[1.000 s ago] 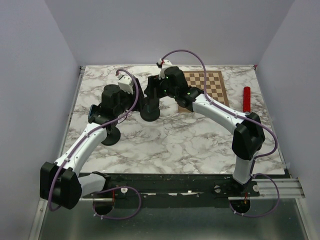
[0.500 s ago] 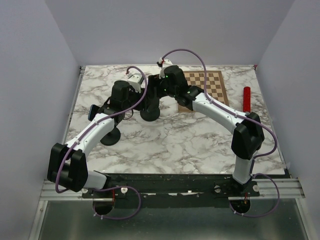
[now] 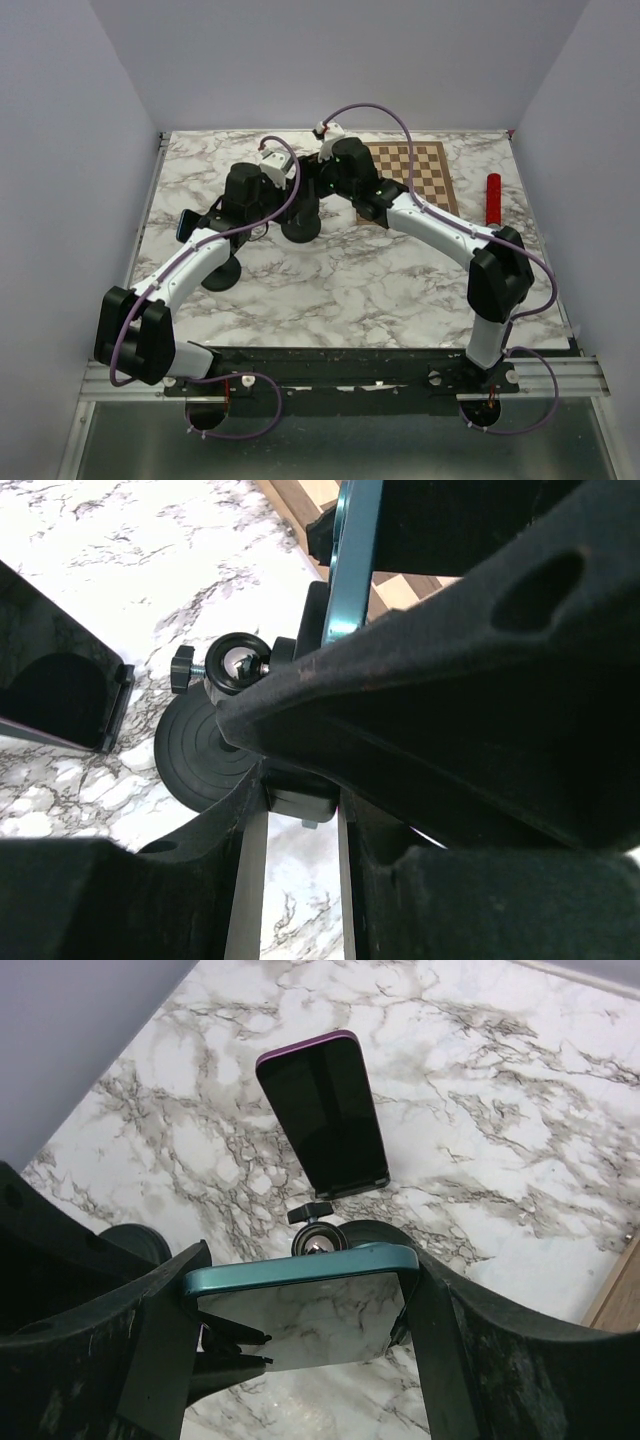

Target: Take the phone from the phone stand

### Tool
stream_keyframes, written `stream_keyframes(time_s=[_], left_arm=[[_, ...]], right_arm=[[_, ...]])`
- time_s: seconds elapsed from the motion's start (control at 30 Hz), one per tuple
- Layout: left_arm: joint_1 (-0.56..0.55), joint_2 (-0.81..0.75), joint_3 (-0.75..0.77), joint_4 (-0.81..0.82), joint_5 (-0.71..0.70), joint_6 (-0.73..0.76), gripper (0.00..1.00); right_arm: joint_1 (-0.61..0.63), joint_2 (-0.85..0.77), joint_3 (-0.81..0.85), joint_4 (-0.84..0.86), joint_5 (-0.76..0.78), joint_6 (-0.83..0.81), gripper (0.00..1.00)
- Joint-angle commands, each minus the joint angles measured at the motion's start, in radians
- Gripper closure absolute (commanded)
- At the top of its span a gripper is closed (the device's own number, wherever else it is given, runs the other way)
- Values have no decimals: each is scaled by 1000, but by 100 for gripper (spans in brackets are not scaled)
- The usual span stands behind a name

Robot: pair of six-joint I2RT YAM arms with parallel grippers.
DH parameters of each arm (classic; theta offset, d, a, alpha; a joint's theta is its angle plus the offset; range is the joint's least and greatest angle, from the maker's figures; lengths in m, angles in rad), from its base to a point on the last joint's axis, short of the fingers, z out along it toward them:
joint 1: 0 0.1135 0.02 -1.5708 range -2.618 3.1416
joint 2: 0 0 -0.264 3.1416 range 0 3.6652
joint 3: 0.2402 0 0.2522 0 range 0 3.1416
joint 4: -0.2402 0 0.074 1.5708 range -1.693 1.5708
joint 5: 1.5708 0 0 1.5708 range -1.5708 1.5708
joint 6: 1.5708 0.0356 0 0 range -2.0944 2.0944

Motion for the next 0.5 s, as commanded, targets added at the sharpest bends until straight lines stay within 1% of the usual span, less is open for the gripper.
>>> stream_keyframes(time_s=[0.0,0.1,0.23,0.33,0.37,0.47], left_arm=[[-4,-23,-10,10,54,57,100],[-1,-18,-18,12,38,69,100],[1,-14,-28,21,57,88,100],[6,-9,-28,25,80,99,100],[7,-9,-31,32,91,98,100],[8,-11,-38,41,112,104,100]], right_arm=[[-39,-32,-117,83,-85,-194,99],[-88,-41,-140,123,-223,-238,100],[-145,-44,-134,117,-453,-299,99],[-150,-23,-78,35,-525,-328,99],[-150,-18,-71,43,-521,-318,99],[-152,23,-28,28,-579,-310,99]])
